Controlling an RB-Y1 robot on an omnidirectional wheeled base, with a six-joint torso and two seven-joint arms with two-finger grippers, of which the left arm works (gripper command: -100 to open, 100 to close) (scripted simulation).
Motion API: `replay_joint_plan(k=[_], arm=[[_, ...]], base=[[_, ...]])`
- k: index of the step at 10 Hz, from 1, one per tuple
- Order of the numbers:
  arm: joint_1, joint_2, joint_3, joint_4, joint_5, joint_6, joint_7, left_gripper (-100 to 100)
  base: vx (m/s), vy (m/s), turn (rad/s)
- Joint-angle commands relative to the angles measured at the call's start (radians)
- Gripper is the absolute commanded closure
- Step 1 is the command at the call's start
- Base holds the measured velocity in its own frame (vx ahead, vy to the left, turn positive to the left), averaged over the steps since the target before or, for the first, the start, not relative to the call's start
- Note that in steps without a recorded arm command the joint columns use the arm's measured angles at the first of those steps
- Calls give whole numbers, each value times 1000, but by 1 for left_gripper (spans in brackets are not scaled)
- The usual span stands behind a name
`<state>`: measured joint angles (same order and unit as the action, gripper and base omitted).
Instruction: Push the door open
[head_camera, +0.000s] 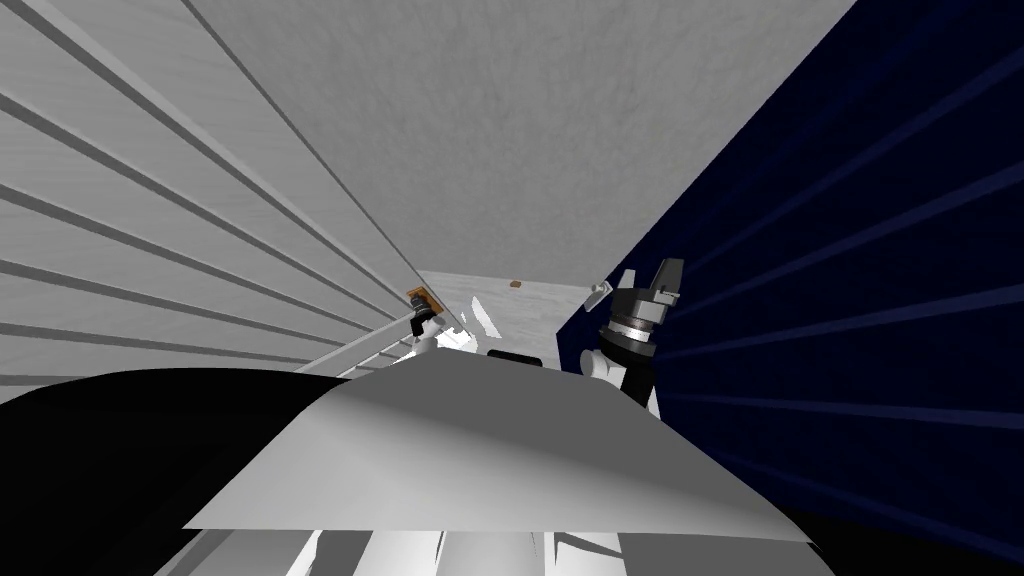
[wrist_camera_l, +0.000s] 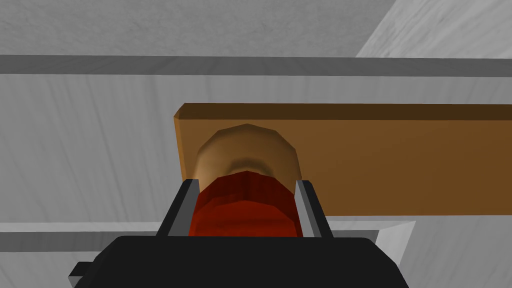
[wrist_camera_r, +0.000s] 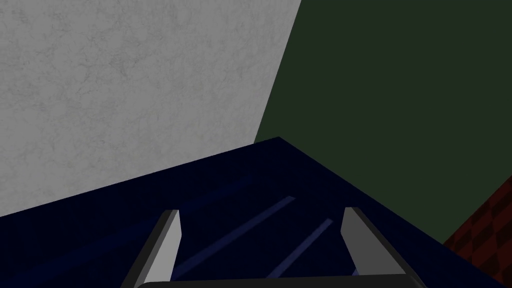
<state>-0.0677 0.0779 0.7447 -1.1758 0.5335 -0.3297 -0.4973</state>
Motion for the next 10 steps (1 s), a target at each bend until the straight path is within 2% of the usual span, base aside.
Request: replay_joint_plan(k=[1,5,6,7,10], arm=[[3,1,23,-5,8,-10,-10,100],[8,-11,71,-12,27,-14,-32,100],[10,-8,64,-7,25,-11,-27,100],[13,-3,89,-13,35,-15,-38,100],[16,-3,124,-20,51,-17,-55,100]], base=[[219,51,51],[205,59,42],[95,19,39],[126,54,28],[179,70,33]])
